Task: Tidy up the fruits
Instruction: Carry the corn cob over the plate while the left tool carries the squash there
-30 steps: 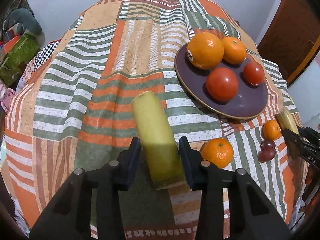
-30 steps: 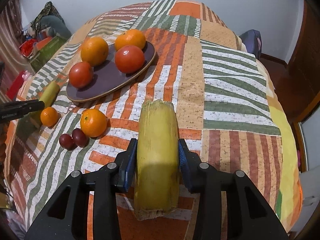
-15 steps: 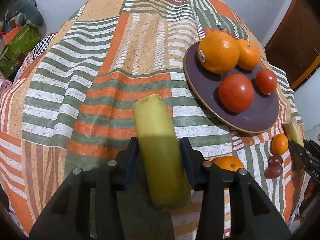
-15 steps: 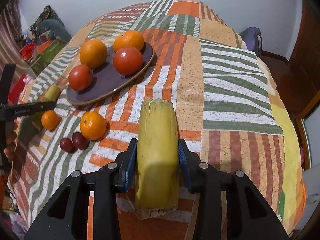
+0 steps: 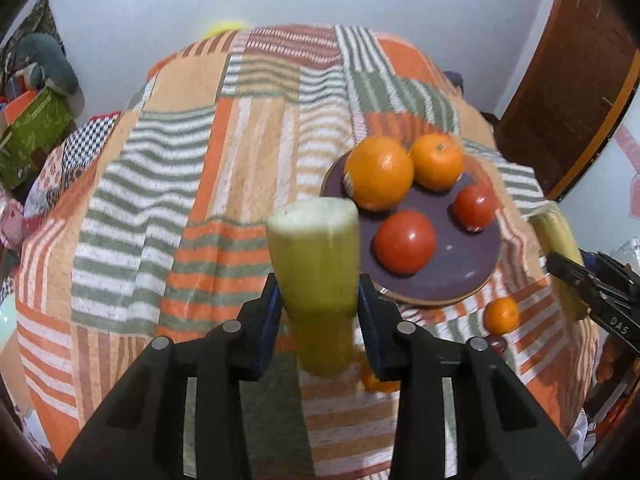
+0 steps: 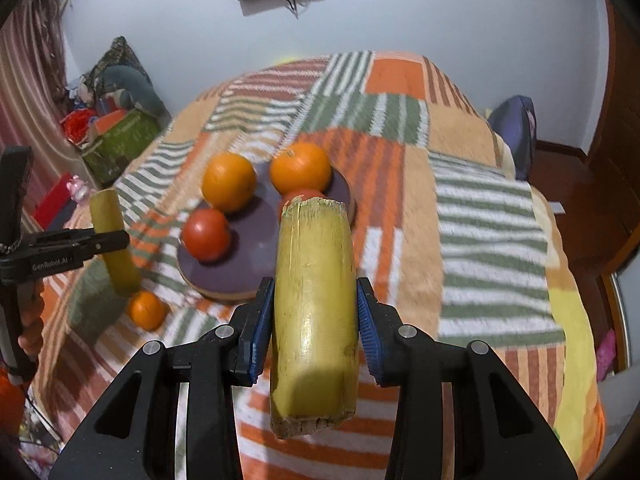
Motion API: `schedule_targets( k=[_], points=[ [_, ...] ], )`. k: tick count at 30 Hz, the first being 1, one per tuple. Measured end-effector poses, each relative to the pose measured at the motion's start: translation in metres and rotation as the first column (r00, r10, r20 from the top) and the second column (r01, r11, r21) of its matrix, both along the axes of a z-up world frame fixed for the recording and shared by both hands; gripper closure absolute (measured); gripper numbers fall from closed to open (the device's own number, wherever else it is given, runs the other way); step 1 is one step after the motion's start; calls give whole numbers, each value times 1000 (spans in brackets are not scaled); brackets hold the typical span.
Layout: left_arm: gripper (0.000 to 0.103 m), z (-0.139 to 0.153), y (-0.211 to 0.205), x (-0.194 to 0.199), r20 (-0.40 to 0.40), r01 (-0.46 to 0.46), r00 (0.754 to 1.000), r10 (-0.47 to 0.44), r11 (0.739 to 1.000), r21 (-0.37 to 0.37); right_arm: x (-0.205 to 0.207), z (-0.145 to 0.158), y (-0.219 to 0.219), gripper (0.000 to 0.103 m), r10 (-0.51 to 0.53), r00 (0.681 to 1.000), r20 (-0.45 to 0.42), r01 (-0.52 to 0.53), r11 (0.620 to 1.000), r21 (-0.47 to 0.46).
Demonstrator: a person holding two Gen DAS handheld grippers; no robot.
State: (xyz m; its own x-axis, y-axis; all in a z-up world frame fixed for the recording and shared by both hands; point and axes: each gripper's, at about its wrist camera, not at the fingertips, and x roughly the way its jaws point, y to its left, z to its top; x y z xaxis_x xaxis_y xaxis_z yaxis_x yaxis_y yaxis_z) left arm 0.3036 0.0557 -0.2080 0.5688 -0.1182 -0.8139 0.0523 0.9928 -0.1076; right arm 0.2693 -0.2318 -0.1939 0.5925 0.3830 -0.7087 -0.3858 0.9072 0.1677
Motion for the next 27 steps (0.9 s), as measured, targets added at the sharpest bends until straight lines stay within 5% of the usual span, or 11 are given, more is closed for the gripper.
schedule_targets(
  k=[9, 27],
  points=[
    [68, 16, -19, 23, 50, 38, 998, -39, 999, 26, 23, 7, 31, 67, 32, 999, 31, -33, 999, 33],
    [68, -5, -47, 59, 47, 63, 996, -70, 989, 132, 63, -6, 75, 67, 57, 998, 18, -57, 998, -5]
  ],
)
